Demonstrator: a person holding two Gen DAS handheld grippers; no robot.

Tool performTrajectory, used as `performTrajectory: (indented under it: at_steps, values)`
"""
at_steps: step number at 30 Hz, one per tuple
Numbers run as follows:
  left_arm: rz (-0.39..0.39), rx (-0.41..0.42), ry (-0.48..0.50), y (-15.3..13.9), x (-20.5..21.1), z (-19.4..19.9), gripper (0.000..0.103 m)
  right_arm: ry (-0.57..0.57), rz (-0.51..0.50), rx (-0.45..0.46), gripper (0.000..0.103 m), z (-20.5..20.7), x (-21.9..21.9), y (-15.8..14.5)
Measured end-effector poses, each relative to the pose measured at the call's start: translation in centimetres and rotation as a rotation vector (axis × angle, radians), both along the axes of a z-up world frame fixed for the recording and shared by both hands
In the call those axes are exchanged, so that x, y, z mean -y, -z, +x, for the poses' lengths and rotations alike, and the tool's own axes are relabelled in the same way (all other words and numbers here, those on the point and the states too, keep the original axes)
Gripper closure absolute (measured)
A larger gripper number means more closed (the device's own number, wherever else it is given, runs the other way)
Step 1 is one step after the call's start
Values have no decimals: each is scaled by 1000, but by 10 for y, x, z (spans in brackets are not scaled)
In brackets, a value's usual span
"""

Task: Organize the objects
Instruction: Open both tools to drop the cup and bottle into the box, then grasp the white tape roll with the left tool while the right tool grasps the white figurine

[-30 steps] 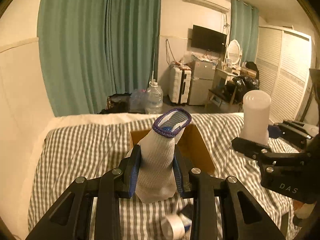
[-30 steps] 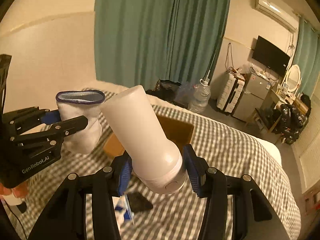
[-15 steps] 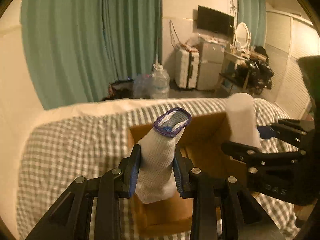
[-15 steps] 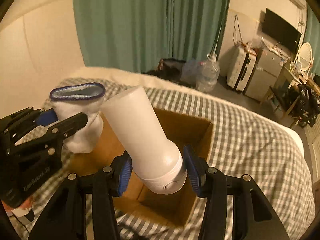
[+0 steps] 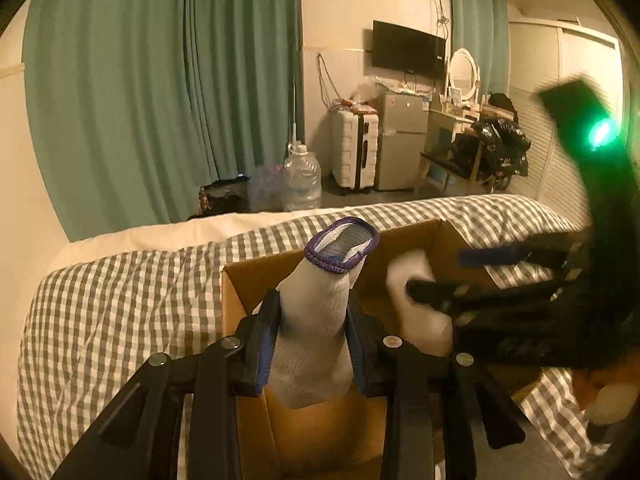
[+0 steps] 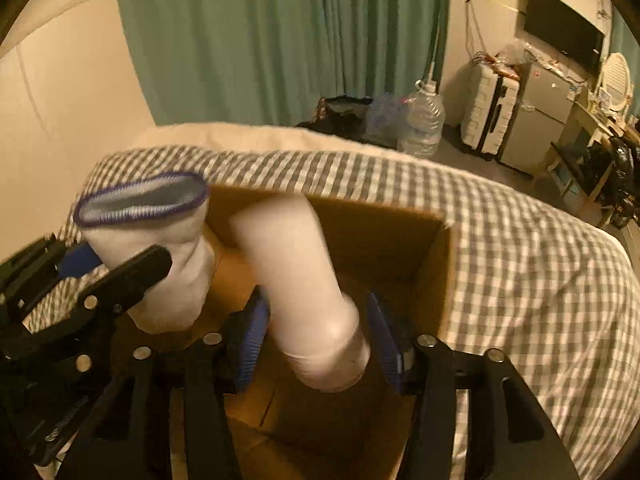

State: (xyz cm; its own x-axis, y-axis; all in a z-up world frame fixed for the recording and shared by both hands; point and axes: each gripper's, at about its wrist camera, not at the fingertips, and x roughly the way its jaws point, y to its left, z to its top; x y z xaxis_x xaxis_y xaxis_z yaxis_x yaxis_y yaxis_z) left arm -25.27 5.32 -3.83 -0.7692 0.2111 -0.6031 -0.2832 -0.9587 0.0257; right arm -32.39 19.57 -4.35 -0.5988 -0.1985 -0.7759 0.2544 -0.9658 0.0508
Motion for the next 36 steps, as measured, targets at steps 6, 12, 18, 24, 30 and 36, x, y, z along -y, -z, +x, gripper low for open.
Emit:
performTrajectory:
  at_steps: [6, 12, 18, 24, 30, 36]
  values:
    - [-8, 4, -30, -23, 20, 44, 15, 30, -5, -79, 30, 32, -10, -54]
    - [-34, 70, -39, -39, 28, 91, 12, 61, 34, -108, 28, 85, -19, -94]
    - [-79, 99, -70, -51, 37, 136, 12, 59, 64, -128, 28, 150, -15, -120]
    - [-71, 103, -130, -47, 58, 176, 12, 27, 94, -118, 26, 197, 2, -113]
    - [-61, 91, -210, -22, 72, 204, 12, 11, 171, -84, 26, 227, 23, -69]
    - [-89, 128, -250, 20, 76, 222, 12, -9, 140, 15, 26, 241, 32, -14]
